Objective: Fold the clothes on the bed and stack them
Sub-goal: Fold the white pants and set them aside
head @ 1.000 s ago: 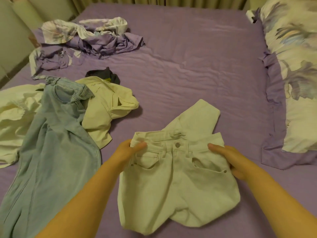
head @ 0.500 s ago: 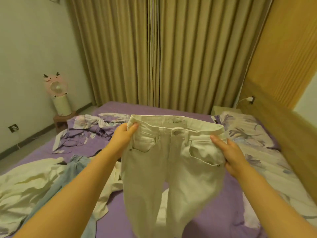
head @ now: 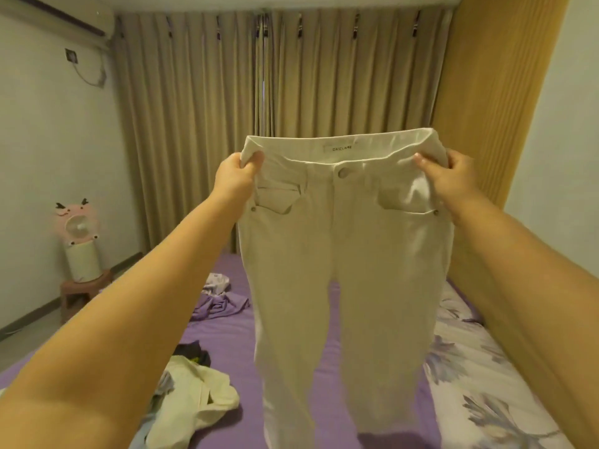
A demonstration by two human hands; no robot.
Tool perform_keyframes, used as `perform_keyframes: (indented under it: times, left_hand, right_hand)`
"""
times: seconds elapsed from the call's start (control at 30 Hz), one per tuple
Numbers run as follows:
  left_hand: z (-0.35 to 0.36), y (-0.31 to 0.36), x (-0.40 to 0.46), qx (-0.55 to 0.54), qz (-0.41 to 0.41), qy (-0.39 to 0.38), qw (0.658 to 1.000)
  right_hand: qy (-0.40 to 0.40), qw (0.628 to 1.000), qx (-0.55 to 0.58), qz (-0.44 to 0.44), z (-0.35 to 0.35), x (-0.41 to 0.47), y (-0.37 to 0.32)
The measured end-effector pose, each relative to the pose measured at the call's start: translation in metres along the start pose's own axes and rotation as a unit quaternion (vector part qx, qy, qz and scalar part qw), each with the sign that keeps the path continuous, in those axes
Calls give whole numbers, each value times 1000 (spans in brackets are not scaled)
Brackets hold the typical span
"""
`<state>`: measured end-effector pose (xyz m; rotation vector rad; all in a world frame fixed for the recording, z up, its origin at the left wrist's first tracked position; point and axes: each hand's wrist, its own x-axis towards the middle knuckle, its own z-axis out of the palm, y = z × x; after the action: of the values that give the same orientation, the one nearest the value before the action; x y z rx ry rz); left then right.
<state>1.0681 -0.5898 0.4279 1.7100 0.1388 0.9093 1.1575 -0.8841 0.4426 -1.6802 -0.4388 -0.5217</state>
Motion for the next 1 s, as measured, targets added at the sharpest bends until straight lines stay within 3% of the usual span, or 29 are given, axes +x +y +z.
perform_keyframes:
  times: [0.23,0.4,0.57,0.73,0.87,1.0]
  left_hand:
    - [2,32,14,5,49,0,999]
    - [16,19,7,51,39,-7,998]
    - [23,7,-4,103,8,-2,995]
    - [30,18,-15,291,37,50,955]
    - [41,37,-19,170,-5,45,984]
    - [60,53,-31,50,-1,-21,999]
  right_hand:
    - [39,995,-19,-94,-12,1,-33]
    - [37,997,-19,-65,-16,-11,-20]
    - [54,994,-88,-18,-22,-21,-9]
    - [109,982,-155,25,-20,-32,-23]
    - [134,987,-18,87,-8,-33,-41]
    - [-12,987,103,119,20,-47,-70]
